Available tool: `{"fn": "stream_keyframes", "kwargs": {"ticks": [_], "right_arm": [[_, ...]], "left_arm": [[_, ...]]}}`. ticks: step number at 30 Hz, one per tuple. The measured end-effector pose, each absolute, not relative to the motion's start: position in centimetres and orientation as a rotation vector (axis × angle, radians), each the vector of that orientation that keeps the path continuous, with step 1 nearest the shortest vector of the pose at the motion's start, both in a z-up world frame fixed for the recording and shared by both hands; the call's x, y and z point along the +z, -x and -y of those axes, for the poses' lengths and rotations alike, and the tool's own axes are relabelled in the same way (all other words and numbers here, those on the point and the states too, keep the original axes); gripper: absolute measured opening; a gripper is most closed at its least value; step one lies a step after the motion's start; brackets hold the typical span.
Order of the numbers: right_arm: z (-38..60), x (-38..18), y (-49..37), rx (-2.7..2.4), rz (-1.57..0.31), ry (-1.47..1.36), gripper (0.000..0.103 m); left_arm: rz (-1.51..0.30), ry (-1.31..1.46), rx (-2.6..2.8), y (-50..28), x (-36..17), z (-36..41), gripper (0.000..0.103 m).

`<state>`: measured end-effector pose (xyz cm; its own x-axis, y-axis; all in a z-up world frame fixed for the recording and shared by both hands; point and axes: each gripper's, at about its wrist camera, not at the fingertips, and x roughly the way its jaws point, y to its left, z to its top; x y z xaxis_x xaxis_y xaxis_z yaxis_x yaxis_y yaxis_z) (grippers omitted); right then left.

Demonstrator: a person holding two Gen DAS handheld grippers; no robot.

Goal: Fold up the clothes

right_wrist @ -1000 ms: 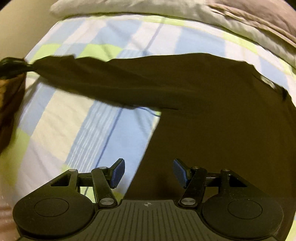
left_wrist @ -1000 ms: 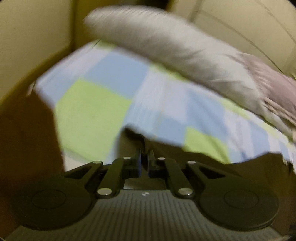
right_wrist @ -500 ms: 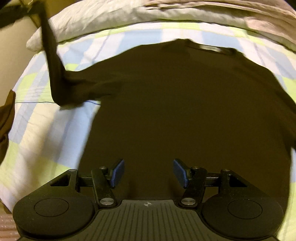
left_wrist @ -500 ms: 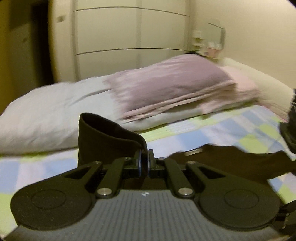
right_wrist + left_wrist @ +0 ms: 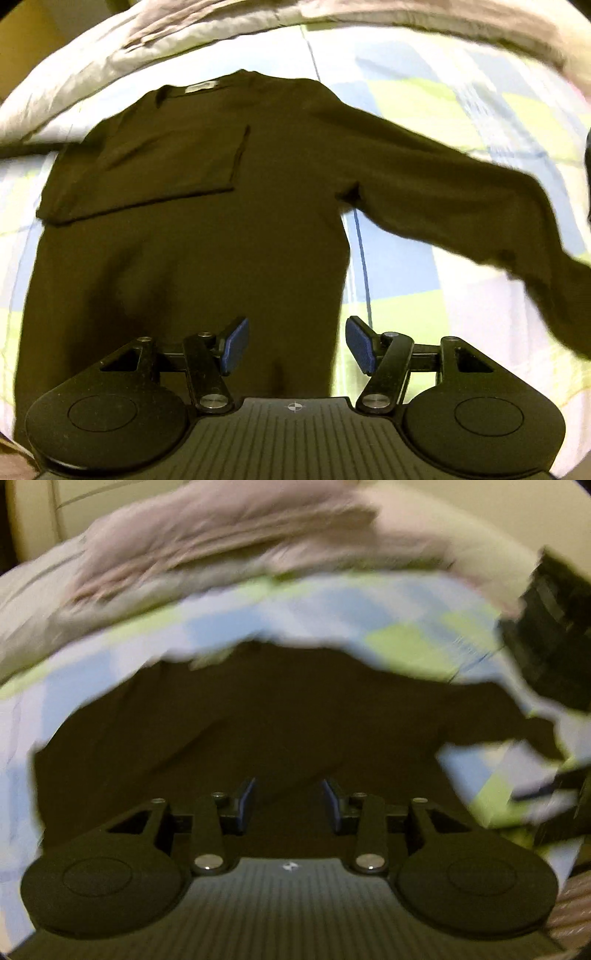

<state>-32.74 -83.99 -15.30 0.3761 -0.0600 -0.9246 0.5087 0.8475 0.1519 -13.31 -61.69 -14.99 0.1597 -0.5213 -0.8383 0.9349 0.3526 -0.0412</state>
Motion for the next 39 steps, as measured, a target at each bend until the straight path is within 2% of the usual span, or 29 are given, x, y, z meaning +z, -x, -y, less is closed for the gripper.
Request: {"fn": "stream_keyframes", "kwargs": {"ticks": [10,18,21,22,28,35,36,37,39], "right_arm": [[83.5,-19.0,19.1,-0.143,-1.013,-0.476,0.061],[86.4,-24.3,10.7,-0.238,-1.077,-0.508,0.061],[86.1,-23.8,10.2,-0.237,-1.101,-0.473,0.011],[86.4,-23.3,10.3,-0.235,-1.099,-0.472,0.006],[88.8,-18.3,12.3,-0.307,-0.976,-0.413,0.005],[89.1,-21.7,12.4,-0.294,-1.086,-0.363,0.005],[88.8,-21.4,12.5,-0.311,-1.083,-0.353,0.009],[88.5,-21.2,12.7,-0.329,-1.08,-0.343,0.039],[87.9,-20.5,13.1,-0.361,-1.064,-0.319,0.068]], "left_arm": [[-0.873,-0.812,-0.884,3.5,-20.7,53.0,0.036],[-0.868,-0.759,-0.872,-1.0,-22.1,51.3,0.039],[-0.863,-0.737,-0.884,-1.4,-22.0,51.7,0.039],[-0.858,-0.731,-0.891,-1.5,-21.9,52.0,0.039],[-0.853,-0.704,-0.965,-1.7,-22.3,53.9,0.041],[-0.904,-0.718,-0.941,-1.7,-24.3,54.5,0.041],[-0.916,-0.7,-0.933,-1.9,-24.1,54.1,0.041],[-0.928,-0.682,-0.925,-2.0,-24.0,53.7,0.041],[-0.951,-0.64,-0.905,-2.5,-23.7,52.9,0.041]]}}
